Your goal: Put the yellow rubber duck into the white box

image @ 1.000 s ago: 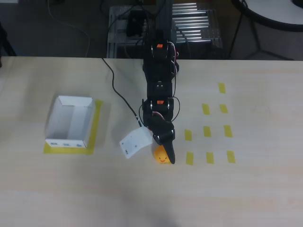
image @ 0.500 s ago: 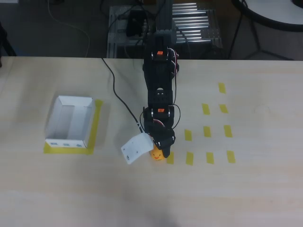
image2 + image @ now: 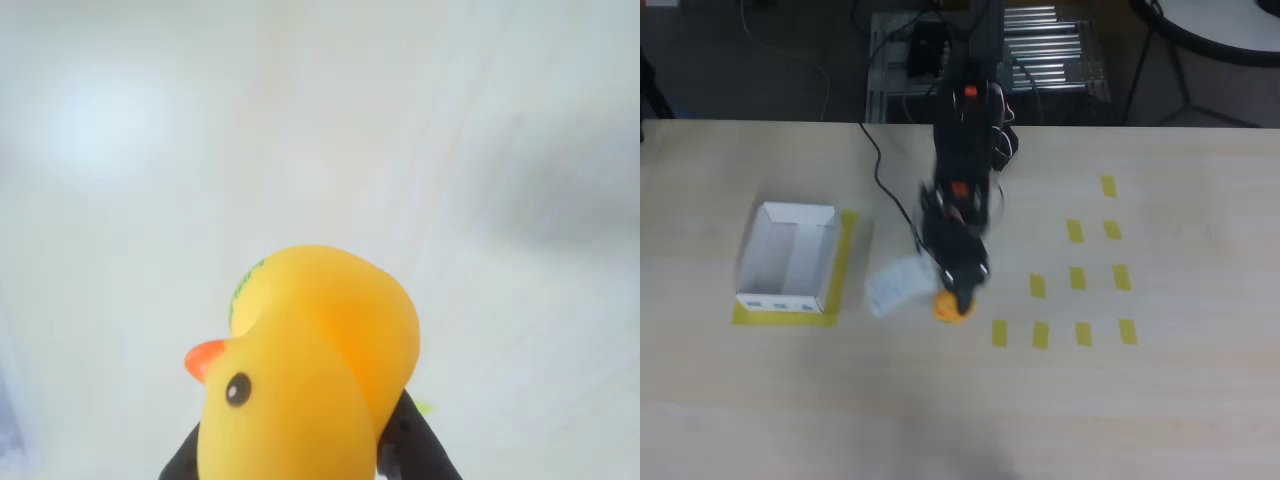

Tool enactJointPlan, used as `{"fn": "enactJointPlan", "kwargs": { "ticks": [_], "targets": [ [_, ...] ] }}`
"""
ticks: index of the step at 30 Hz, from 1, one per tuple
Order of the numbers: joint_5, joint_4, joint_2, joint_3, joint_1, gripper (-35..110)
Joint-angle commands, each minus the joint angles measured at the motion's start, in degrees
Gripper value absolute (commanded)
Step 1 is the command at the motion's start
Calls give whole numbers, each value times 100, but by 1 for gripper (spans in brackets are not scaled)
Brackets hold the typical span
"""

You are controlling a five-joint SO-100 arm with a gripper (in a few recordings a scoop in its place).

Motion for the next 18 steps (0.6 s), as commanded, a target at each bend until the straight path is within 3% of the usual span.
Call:
{"fn": "enactJointPlan", "kwargs": {
  "ticks": [1,6,10,15,18],
  "targets": [
    [0,-167,2619,-26,1380,0],
    [0,-1055,4034,1222,3059,0],
    [18,-2584,4834,2971,4245,0],
    [-141,-4447,4368,4421,4843,0],
    [-369,-4957,3700,4693,4957,0]
  ]
}}
